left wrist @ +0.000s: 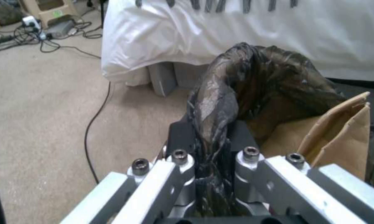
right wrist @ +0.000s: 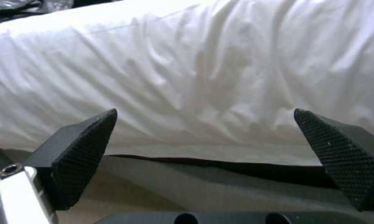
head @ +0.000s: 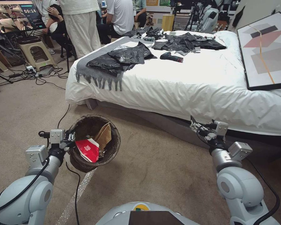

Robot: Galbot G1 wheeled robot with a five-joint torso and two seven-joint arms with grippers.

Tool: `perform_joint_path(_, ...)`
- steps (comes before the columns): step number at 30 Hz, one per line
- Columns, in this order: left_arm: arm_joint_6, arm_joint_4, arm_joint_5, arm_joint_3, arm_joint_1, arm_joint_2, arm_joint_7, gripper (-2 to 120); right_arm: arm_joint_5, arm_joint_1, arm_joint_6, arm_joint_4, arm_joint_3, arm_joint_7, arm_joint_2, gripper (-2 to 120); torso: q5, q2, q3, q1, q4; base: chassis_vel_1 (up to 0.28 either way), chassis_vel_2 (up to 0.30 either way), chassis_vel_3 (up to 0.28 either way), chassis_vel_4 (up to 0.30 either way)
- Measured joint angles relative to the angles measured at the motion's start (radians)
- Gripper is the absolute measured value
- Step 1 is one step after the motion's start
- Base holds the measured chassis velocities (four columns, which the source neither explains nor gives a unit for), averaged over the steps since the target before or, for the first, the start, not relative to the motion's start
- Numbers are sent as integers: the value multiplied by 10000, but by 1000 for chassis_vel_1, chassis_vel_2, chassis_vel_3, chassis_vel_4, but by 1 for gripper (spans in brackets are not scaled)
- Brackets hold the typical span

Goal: Pick up the trash bin, then pick up the garbage from the floor and place it into the trash bin.

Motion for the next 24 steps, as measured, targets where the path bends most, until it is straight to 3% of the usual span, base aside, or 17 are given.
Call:
perform_joint_path(8, 0, -1, -151, 5, 25, -21, -116, 7, -1006, -1, 416, -297, -36, -238, 658, 100, 0, 0, 0, 0, -3, 0, 0, 0, 0)
perform_joint_path(24, 0, 0, -274, -60, 18, 1, -251, 7, -1681, 82, 560, -650, -655, -296, 858, 100, -1, 0, 1, 0, -3, 0, 0, 0, 0)
